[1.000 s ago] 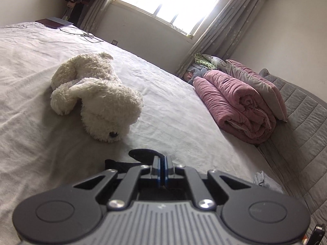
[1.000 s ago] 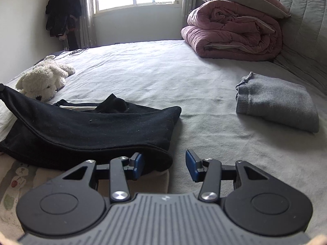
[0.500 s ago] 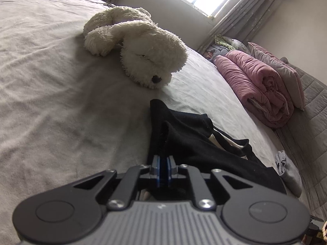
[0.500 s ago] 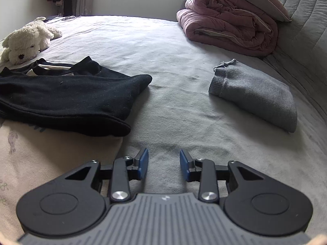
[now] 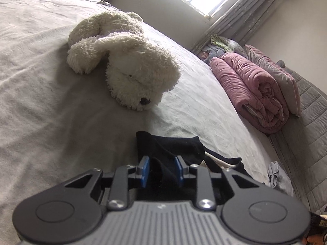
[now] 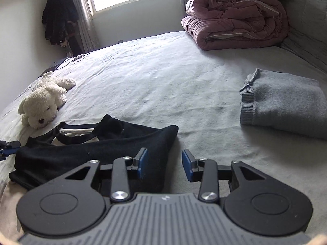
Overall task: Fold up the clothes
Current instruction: 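Pinch the folded black edge again with the left gripper and release, then withdraw both grippers open from the folded black shirt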
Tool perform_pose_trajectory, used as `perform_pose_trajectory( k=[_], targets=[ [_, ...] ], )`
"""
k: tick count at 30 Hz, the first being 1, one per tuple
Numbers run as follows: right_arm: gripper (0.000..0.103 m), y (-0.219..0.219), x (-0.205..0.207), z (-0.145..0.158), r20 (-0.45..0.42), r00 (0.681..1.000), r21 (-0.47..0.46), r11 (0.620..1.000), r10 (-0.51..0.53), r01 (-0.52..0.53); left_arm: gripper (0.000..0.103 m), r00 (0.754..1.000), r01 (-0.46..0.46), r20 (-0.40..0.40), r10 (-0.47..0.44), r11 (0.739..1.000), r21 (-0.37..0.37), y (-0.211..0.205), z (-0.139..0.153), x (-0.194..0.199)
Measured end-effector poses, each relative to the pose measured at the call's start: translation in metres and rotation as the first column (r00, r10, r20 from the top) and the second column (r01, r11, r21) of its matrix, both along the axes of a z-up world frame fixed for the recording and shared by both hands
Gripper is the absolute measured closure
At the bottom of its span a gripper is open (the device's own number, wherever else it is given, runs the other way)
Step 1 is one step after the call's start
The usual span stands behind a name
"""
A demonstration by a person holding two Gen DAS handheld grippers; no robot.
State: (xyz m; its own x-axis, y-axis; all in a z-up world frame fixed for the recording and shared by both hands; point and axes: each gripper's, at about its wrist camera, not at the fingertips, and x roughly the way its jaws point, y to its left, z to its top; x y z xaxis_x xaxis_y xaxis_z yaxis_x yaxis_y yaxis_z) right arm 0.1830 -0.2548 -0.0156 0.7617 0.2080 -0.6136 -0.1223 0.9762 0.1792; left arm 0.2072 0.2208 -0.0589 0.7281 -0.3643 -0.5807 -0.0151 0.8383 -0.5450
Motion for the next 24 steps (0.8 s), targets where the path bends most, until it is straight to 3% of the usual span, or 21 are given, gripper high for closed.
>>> perform_pose_trajectory(
  k=[3, 4, 5, 9, 11, 14, 19, 20, 21, 24],
  targets=[
    [0.063, 0.007, 0.017, -0.008, -0.014, 1.000, -0.012, 1.000, -0.005, 0.005, 0.080, 0.999, 0.010, -0.054, -0.008, 1.000, 0.029, -0.005, -0.005, 0.010],
    [0.063, 0.009, 0.022, -0.011, -0.018, 1.000, -0.017, 1.000, -0.007, 0.006, 0.086, 0.999, 0.009, -0.049, -0.008, 0.999, 0.033, -0.006, -0.006, 0.012],
    [0.063, 0.011, 0.027, -0.014, -0.022, 1.000, -0.022, 1.000, -0.008, 0.008, 0.099, 0.999, 0.010, -0.039, -0.009, 0.999, 0.040, -0.008, -0.006, 0.012],
    [0.065, 0.020, 0.040, -0.025, -0.012, 0.999, -0.093, 0.995, -0.040, 0.039, 0.102, 0.995, 0.015, 0.096, -0.023, 0.996, 0.088, -0.016, 0.006, 0.000],
    [0.089, 0.024, 0.039, -0.031, 0.019, 0.998, -0.148, 0.987, -0.056, 0.058, 0.102, 0.981, -0.002, 0.195, -0.011, 0.998, 0.070, -0.016, 0.012, -0.011],
    [0.093, 0.027, 0.034, -0.040, 0.068, 0.994, -0.196, 0.976, -0.080, 0.092, 0.102, 0.969, -0.067, 0.241, 0.050, 0.996, 0.065, -0.014, 0.008, -0.016],
    [0.089, 0.034, 0.027, -0.042, 0.099, 0.992, -0.246, 0.964, -0.079, 0.101, 0.099, 0.991, -0.098, 0.103, 0.087, 0.990, 0.106, -0.013, -0.015, -0.004],
    [0.081, 0.034, 0.025, -0.037, 0.103, 0.992, -0.243, 0.965, -0.072, 0.095, 0.092, 0.989, -0.108, 0.108, 0.098, 0.990, 0.087, -0.010, -0.013, -0.009],
    [0.078, 0.035, 0.020, -0.032, 0.114, 0.992, -0.234, 0.969, -0.054, 0.080, 0.080, 0.988, -0.114, 0.110, 0.106, 0.991, 0.073, -0.008, -0.011, -0.014],
    [0.067, 0.042, 0.007, -0.018, 0.144, 0.990, -0.212, 0.977, 0.011, 0.020, 0.072, 0.990, -0.110, 0.097, 0.104, 0.992, 0.061, -0.005, -0.001, -0.027]
  ],
)
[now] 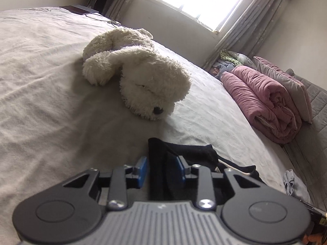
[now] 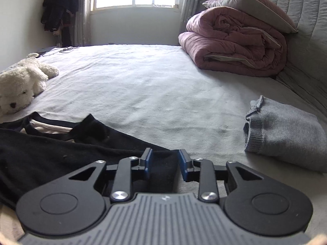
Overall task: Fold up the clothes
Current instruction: 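Withdraw both grippers open from the folded black shirt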
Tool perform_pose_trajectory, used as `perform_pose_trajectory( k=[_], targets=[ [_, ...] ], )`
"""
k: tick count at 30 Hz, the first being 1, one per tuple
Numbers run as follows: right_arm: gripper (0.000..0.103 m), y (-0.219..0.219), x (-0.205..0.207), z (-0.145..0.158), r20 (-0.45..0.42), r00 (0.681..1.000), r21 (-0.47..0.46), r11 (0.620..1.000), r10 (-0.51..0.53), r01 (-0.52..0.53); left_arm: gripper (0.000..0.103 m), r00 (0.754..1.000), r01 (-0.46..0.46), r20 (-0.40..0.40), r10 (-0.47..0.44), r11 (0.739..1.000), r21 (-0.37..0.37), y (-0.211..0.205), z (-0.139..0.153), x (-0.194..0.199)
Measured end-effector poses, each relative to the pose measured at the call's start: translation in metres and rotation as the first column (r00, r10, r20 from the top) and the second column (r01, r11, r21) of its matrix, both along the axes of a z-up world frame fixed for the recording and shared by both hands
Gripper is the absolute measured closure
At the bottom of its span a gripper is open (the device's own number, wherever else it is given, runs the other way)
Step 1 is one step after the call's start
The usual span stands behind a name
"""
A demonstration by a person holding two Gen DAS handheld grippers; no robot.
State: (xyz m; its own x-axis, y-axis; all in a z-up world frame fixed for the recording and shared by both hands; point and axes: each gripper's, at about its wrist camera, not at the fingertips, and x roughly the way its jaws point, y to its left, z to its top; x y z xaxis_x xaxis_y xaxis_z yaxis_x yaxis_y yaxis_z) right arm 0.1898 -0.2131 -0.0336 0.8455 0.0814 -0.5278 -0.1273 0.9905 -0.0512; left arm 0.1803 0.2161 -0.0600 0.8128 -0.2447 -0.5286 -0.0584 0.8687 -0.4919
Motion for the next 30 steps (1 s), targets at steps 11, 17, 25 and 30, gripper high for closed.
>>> perform_pose_trajectory(
  k=[11, 17, 25, 30],
  targets=[
    [0.067, 0.088, -0.048, 0.005, -0.042, 0.919, -0.010, 0.920, 0.392, -0.393, 0.073, 0.984, 0.081, -0.159, -0.079, 0.997, 0.011, -0.018, -0.001, -0.012],
    [0.069, 0.123, -0.060, -0.010, -0.089, 0.877, -0.080, 0.874, 0.473, -0.479, 0.093, 0.990, 0.055, -0.137, -0.044, 0.995, 0.083, -0.032, -0.002, -0.019],
    [0.071, 0.111, -0.068, -0.010, -0.099, 0.899, -0.038, 0.901, 0.427, -0.433, 0.088, 0.984, 0.071, -0.174, -0.047, 0.988, 0.135, -0.033, 0.000, -0.030],
    [0.068, 0.080, -0.073, 0.005, -0.026, 0.946, -0.020, 0.946, 0.324, -0.324, 0.085, 0.999, 0.029, -0.049, -0.021, 0.985, 0.169, -0.034, 0.015, -0.044]
  ],
)
